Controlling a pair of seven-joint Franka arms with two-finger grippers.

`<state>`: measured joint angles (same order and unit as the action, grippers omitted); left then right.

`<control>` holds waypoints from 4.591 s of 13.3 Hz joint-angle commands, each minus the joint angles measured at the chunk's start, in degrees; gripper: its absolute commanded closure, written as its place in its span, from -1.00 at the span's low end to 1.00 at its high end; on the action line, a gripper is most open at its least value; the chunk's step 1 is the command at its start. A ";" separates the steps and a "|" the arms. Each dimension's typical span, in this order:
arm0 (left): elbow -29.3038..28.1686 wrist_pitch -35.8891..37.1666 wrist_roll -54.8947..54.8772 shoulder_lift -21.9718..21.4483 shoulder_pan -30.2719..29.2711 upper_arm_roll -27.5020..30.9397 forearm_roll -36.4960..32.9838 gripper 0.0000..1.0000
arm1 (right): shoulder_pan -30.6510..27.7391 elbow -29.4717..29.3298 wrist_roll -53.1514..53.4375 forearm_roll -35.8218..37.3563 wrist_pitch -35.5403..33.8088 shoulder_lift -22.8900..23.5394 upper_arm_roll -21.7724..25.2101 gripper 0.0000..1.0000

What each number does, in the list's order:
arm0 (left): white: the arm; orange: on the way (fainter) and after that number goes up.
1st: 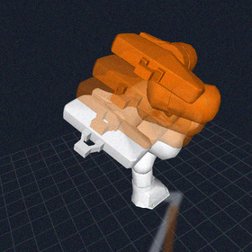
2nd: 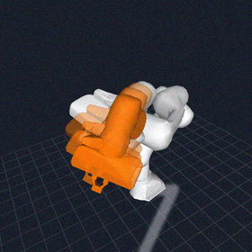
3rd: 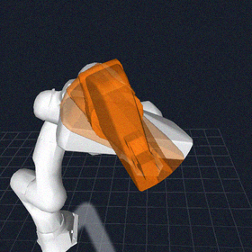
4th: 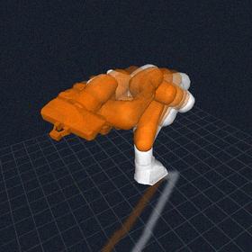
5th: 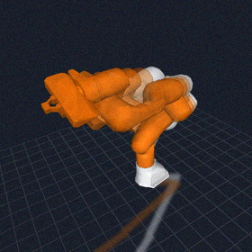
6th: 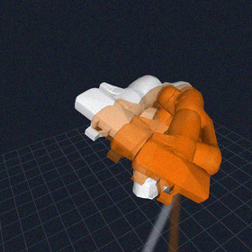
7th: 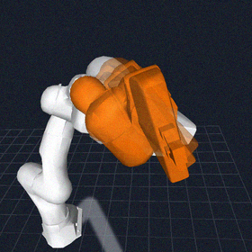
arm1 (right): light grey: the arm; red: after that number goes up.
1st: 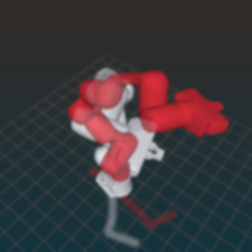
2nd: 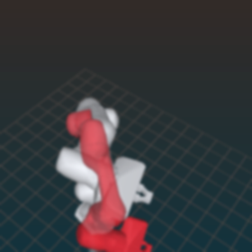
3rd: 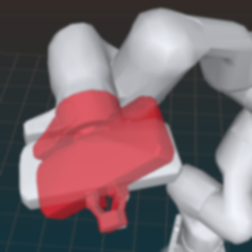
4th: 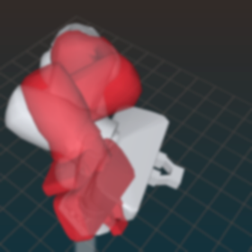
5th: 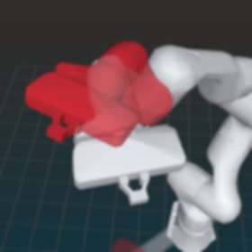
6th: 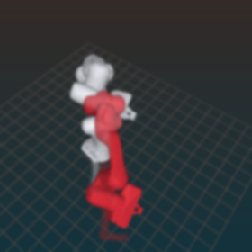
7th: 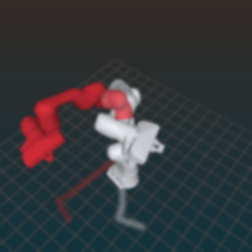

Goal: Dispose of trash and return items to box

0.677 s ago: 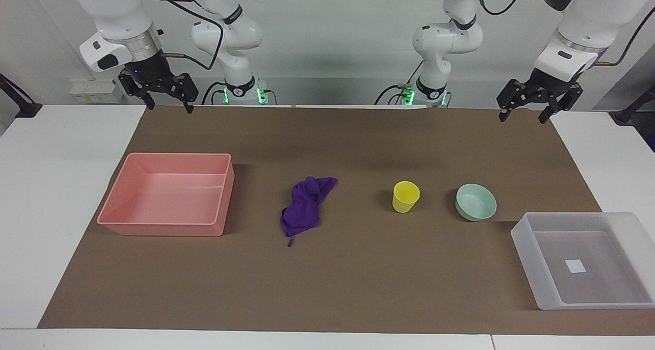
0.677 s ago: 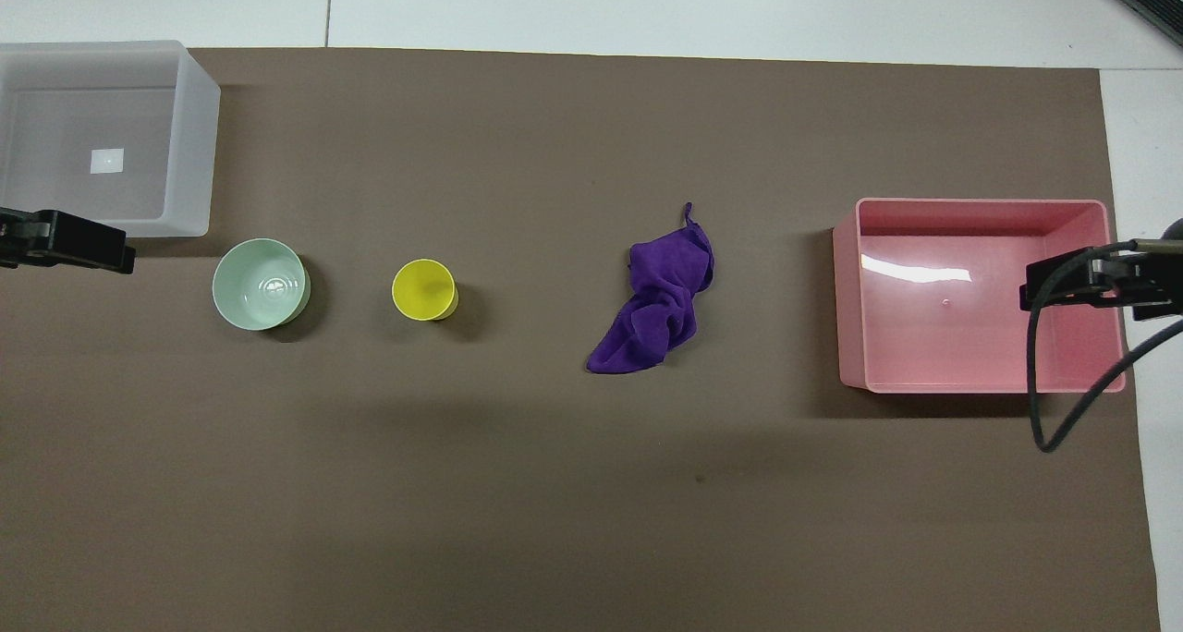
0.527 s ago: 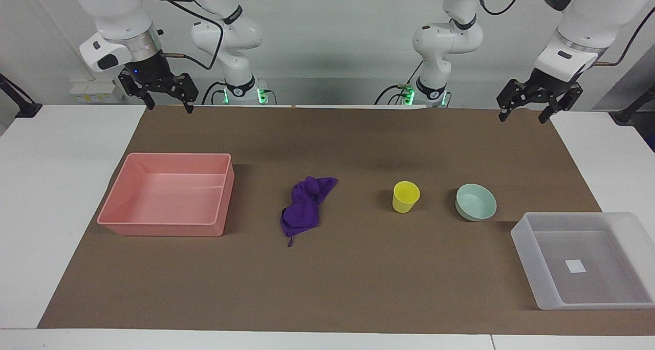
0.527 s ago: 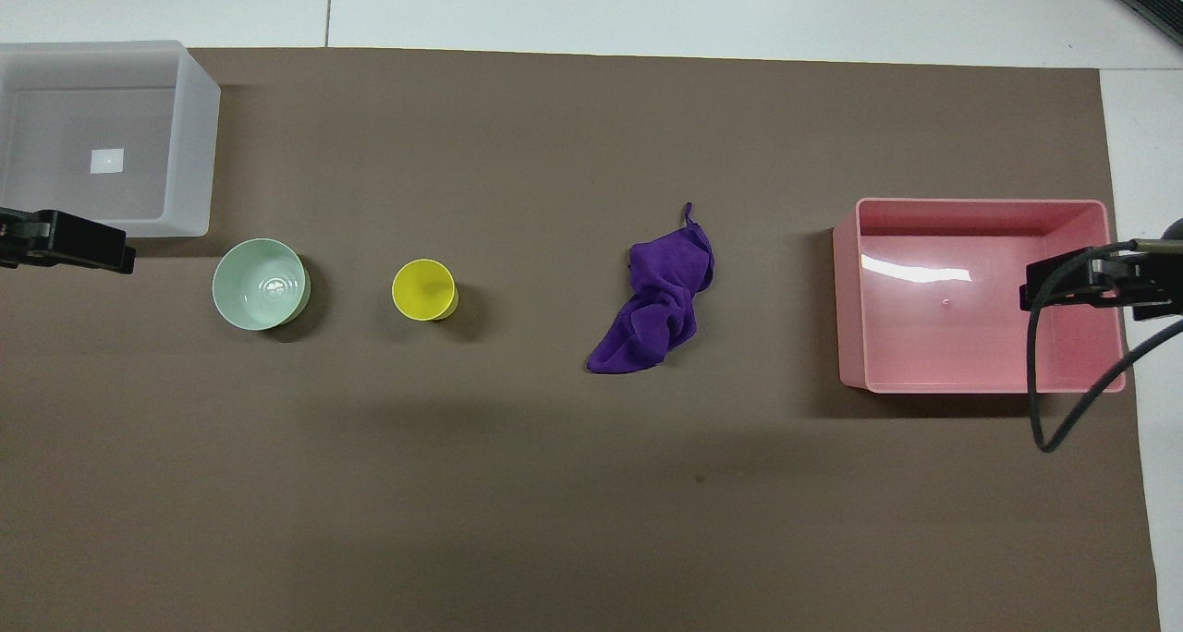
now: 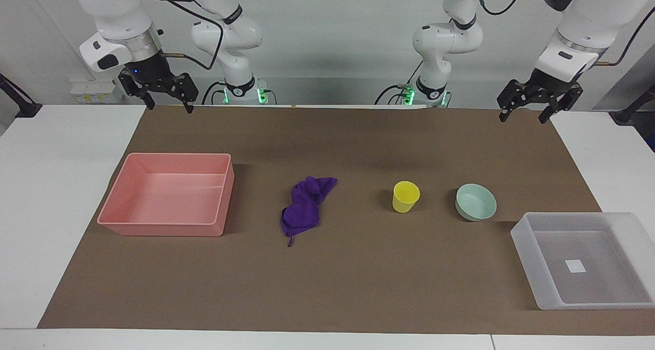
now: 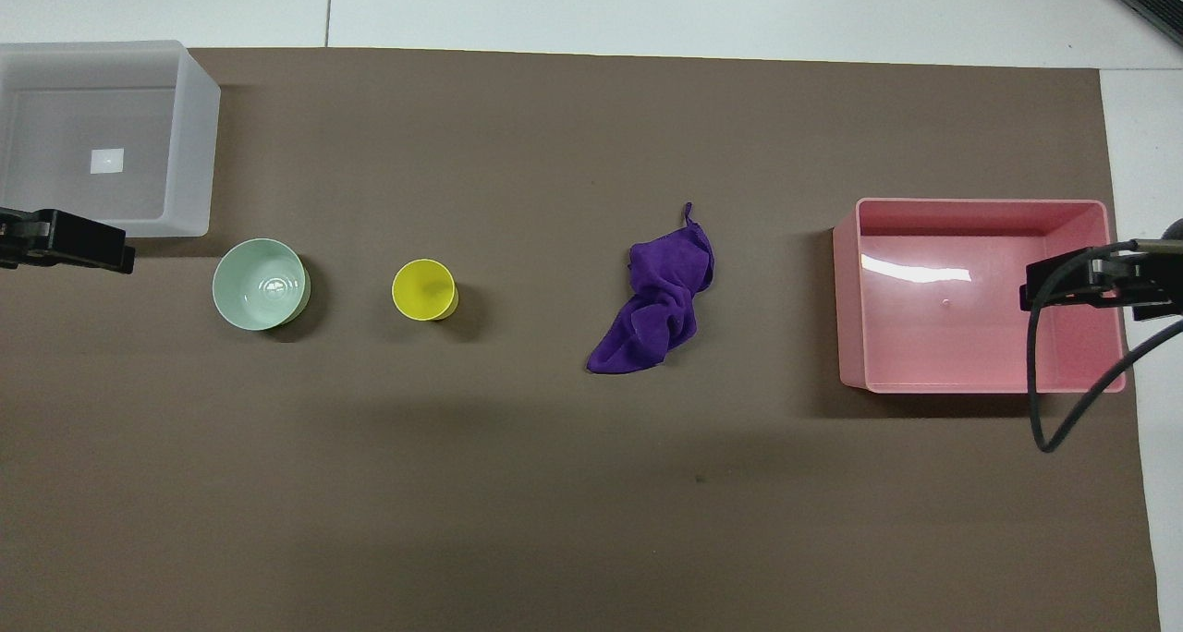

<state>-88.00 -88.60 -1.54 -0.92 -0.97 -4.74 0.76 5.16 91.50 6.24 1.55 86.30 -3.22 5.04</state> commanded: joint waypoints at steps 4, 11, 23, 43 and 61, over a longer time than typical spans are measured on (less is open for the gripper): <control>-10.07 -8.86 0.84 -2.78 -1.58 -0.10 0.73 -1.00 | 5.10 13.70 0.35 -0.93 18.17 -3.04 -0.47 -1.00; -25.71 -29.32 2.95 0.20 -4.56 -0.10 0.73 -1.00 | 18.38 13.88 7.63 -6.38 39.35 14.26 -0.47 -1.00; -37.15 -50.89 10.07 9.70 -7.21 -0.10 10.05 -0.96 | 24.46 19.59 6.58 -6.29 51.08 23.78 -0.29 1.00; 7.52 -32.44 9.01 27.68 -16.25 0.08 8.65 1.00 | 0.32 16.42 6.26 3.64 28.30 0.76 0.06 1.00; 15.49 -34.10 1.54 40.56 -20.57 -0.10 1.97 0.24 | -6.40 27.97 1.23 3.38 40.30 4.28 -0.56 -1.00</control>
<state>-70.80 -123.26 0.90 42.37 -21.56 -4.53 3.72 -1.72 122.24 8.69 4.43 131.63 3.20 5.09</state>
